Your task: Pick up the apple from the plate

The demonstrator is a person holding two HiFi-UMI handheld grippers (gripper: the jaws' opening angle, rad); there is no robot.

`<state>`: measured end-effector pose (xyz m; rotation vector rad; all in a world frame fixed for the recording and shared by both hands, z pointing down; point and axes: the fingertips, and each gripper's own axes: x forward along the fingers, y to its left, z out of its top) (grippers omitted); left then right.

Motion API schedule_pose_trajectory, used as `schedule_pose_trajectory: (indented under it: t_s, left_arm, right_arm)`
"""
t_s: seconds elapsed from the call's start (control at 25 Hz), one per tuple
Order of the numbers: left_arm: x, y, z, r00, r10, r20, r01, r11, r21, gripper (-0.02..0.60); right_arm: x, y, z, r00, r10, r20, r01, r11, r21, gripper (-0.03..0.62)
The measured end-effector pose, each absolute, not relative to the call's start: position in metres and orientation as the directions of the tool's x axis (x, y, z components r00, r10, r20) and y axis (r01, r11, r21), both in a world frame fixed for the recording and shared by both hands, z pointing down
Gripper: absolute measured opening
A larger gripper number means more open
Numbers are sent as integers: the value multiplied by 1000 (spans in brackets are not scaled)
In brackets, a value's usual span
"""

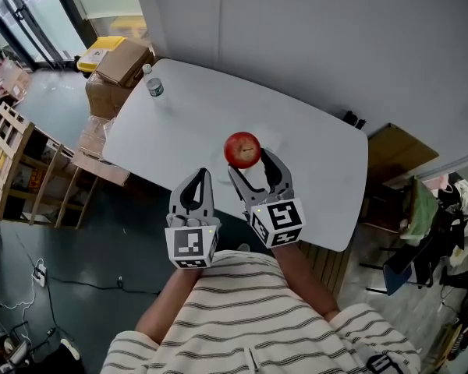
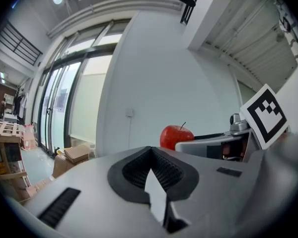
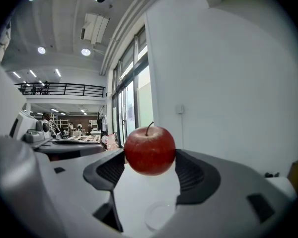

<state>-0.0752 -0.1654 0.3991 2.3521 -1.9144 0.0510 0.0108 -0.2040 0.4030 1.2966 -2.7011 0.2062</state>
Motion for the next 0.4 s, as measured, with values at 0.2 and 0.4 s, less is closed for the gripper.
schedule_pose_trajectory:
  t_s: [0.2,0.4]
  left_arm:
    - [-75,-168,397,205,-975,91,-978,-200,62,3]
    - [-74,-166,397,210,-973,97,-977,-205,57,4]
  right_arm:
    - [12,-206,399,-619,-766,176,-783,618,-66,321]
    - [10,-204,397,-619,-766,173,-783,617,-72,321]
